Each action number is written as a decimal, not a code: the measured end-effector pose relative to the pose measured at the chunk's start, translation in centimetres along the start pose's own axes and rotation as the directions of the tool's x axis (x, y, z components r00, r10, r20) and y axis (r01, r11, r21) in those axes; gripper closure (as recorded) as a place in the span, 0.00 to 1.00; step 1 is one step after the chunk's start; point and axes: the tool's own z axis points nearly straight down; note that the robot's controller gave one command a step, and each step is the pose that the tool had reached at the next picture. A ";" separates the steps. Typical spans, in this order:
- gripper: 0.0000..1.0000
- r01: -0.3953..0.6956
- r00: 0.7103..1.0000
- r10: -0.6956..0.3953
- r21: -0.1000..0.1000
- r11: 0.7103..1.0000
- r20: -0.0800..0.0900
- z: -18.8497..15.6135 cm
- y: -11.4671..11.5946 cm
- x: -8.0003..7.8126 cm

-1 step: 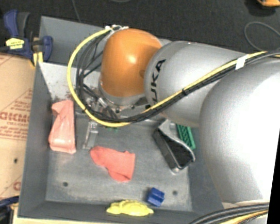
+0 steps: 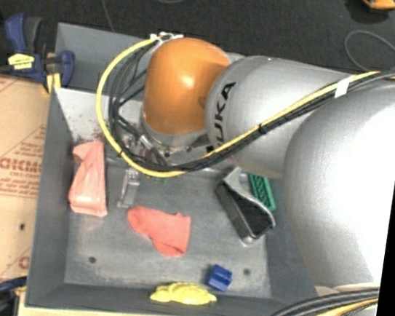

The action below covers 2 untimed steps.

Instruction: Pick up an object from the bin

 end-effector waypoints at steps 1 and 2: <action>0.00 0.122 0.993 -0.122 -0.001 0.993 0.004 0.8 -2.0 1.6; 0.00 0.285 0.959 -0.285 0.003 0.959 -0.001 2.7 -5.9 2.8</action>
Offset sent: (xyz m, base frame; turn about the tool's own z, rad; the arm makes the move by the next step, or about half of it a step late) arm -0.0362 -0.0844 -0.0508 -0.0856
